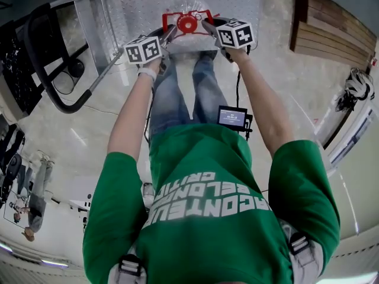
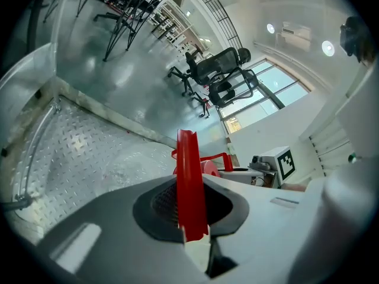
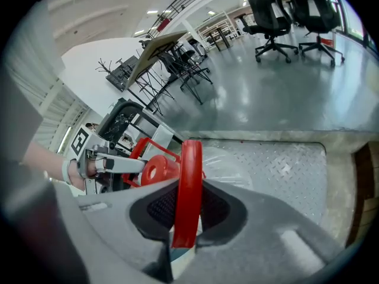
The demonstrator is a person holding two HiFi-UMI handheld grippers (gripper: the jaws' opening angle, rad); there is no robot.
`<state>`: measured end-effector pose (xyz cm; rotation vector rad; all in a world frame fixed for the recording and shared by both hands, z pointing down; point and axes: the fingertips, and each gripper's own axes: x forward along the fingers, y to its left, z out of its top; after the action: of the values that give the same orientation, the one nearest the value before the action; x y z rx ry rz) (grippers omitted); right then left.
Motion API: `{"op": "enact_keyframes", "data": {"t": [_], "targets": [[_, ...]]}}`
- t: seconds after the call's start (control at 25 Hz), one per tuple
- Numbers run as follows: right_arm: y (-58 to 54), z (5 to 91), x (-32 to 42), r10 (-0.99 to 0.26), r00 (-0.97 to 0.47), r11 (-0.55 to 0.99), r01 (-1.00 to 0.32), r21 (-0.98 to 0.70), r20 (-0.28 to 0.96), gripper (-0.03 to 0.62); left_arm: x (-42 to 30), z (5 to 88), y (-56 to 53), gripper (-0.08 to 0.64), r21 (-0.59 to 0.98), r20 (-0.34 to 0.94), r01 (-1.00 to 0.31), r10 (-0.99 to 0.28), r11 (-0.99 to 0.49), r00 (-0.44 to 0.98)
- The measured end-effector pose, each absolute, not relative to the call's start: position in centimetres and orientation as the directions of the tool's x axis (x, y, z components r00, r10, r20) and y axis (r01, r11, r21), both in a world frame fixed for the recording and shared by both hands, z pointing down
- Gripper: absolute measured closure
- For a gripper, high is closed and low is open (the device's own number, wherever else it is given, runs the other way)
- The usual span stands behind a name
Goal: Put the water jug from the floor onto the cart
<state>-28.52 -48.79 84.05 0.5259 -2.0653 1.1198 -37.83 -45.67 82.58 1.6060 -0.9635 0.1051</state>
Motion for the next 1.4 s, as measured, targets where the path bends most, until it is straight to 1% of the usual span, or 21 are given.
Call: {"op": "enact_keyframes", "data": {"t": [0.12,0.32,0.52,0.76,0.84,0.88,0.96,1.04,1.16,1.4], "targets": [[-48.7,84.6,-28.0,-0.002,-0.655,0.519,-0.647,-0.559,0.756,0.558,-37.7,82.8,-45.5,0.503,0.785,0.546,-0.619,-0.515,0.037,0.661],[-47.9,85.4,-26.7,-0.003,-0.636,0.510,-0.664,-0.546,0.772,0.560,-37.8,83.3,-44.9,0.508,0.748,0.587,-0.663,-0.492,0.026,0.643],[-47.6,85.7,-26.6,-0.017,-0.625,0.528,-0.668,-0.524,0.780,0.558,-38.1,84.1,-44.2,0.511,0.713,0.628,-0.701,-0.473,0.031,0.618],[-47.3,85.9,-26.6,-0.035,-0.596,0.549,-0.682,-0.483,0.802,0.543,-38.1,84.4,-43.9,0.512,0.697,0.642,-0.717,-0.464,0.024,0.610],[-47.3,86.0,-26.6,-0.045,-0.579,0.568,-0.685,-0.456,0.814,0.524,-38.0,84.6,-43.8,0.515,0.692,0.648,-0.722,-0.458,0.020,0.608],[-47.3,85.9,-26.6,-0.052,-0.573,0.579,-0.684,-0.443,0.818,0.496,-38.0,84.6,-43.7,0.509,0.685,0.653,-0.728,-0.456,0.017,0.605],[-47.6,85.6,-26.5,-0.074,-0.564,0.592,-0.688,-0.419,0.823,0.448,-38.5,84.4,-43.9,0.469,0.667,0.660,-0.745,-0.469,0.008,0.587],[-47.9,85.1,-26.2,-0.102,-0.560,0.593,-0.698,-0.402,0.822,0.419,-39.0,84.2,-44.1,0.424,0.659,0.657,-0.752,-0.489,0.002,0.574],[-48.2,84.1,-25.4,-0.143,-0.547,0.595,-0.714,-0.370,0.825,0.411,-40.0,83.6,-43.8,0.403,0.632,0.661,-0.774,-0.512,-0.013,0.548],[-48.4,80.6,-23.8,-0.214,-0.552,0.608,-0.721,-0.332,0.806,0.405,-42.1,81.6,-42.5,0.405,0.575,0.679,-0.817,-0.535,-0.038,0.502]]}}
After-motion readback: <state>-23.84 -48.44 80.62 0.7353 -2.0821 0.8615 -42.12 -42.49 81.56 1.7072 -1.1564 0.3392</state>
